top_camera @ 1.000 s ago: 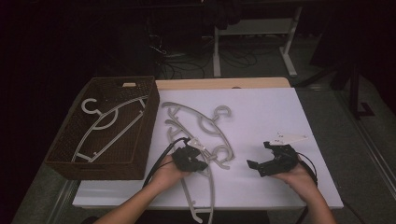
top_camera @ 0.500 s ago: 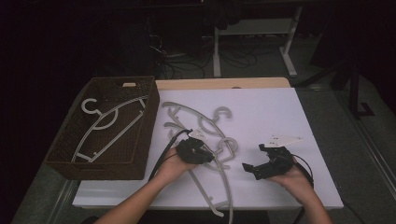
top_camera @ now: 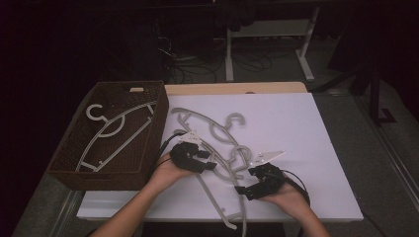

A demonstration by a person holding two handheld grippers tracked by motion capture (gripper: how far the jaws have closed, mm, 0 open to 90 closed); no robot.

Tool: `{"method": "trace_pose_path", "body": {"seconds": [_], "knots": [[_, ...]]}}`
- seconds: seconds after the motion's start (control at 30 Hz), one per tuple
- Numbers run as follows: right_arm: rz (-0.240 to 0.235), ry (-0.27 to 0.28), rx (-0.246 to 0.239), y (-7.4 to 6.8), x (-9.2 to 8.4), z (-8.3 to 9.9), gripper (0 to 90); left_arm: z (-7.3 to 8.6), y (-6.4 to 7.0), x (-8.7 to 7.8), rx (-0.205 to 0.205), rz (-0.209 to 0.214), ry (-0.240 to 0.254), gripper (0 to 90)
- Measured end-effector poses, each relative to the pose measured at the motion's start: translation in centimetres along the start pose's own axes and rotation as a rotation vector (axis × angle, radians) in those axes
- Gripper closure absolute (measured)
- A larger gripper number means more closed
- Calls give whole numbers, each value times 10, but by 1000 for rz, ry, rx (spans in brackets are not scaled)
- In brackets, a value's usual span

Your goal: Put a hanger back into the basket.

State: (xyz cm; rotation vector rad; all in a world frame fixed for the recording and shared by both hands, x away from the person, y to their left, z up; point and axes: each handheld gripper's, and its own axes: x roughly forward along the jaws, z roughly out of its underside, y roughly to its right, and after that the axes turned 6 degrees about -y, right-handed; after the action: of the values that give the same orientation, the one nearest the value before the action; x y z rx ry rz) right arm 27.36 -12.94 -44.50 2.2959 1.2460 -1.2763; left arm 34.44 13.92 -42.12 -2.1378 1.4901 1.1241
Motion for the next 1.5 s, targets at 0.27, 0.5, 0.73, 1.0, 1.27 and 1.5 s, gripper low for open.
{"method": "trace_pose_path", "body": {"seconds": [0.27,0.5,0.73,1.0,1.27,1.5], "knots": [[-5,-63,-23,-11,16,-8,409,1,-3,-2,-4,-7,5,456],[70,-96,-67,-18,23,-10,556,1,-4,-1,-11,-14,5,455],[119,-108,-54,-20,23,-12,657,2,-4,-1,-15,-23,7,441],[121,-117,-5,-16,22,-14,729,2,-6,-2,-18,-29,16,425],[179,-78,18,4,2,-12,808,1,-8,-8,-23,-42,36,401],[147,-57,-25,13,-10,-11,810,-1,-10,-15,-12,-66,45,377]]}}
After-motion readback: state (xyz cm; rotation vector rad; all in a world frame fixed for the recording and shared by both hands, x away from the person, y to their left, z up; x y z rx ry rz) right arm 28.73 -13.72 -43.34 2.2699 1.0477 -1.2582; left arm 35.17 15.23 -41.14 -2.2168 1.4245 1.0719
